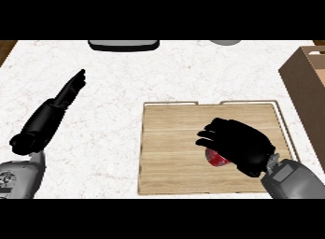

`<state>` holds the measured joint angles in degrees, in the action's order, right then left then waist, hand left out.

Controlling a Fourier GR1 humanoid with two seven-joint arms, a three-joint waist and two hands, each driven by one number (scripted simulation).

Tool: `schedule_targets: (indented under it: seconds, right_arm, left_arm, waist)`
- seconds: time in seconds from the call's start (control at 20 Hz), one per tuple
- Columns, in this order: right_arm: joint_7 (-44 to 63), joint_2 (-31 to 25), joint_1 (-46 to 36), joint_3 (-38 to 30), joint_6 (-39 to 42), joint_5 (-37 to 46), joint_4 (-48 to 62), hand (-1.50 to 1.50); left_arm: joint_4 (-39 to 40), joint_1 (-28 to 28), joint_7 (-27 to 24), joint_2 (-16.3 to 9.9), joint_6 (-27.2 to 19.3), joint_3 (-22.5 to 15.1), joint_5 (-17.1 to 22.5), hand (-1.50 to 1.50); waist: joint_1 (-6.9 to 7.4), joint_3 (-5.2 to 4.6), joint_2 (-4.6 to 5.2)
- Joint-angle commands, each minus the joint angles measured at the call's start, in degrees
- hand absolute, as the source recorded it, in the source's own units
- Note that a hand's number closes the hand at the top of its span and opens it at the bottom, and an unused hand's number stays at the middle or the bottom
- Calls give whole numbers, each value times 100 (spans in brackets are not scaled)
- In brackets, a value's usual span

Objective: Pick the can from the tray and place it in the cardboard box

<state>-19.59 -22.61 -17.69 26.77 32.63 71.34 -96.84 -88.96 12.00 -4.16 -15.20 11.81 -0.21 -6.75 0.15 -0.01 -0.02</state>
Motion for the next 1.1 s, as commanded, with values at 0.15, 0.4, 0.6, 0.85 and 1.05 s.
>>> schedule_targets:
  seconds: [0.15, 0.4, 0.6, 0.85, 1.05]
  right_arm:
    - [-698, 351, -223, 85, -1119, 198, 616, 150]
    - [-947, 496, 19, 103, -1712, 451, 652, 150]
    - [236, 951, -320, -1165, -1343, 114, 1170, 150]
    - [2319, 1463, -623, -3082, -1505, -147, 1949, 150]
    - [3490, 1658, -1766, -3661, -2157, 215, 2645, 150]
  left_arm:
    - [-43, 8, 75, 26, 163, 52, 31, 0]
    - [5, -163, -140, 159, 64, 35, -178, 0]
    - [-34, 11, 76, 7, 177, 223, 15, 0]
    - [-113, 108, 63, 59, 92, 172, -51, 0]
    - [-158, 149, 119, 83, 230, 37, -26, 0]
  waist:
    - [14, 3, 8]
    - [-1, 2, 4]
    - [28, 3, 30]
    - [2, 19, 159]
    - [320, 9, 122]
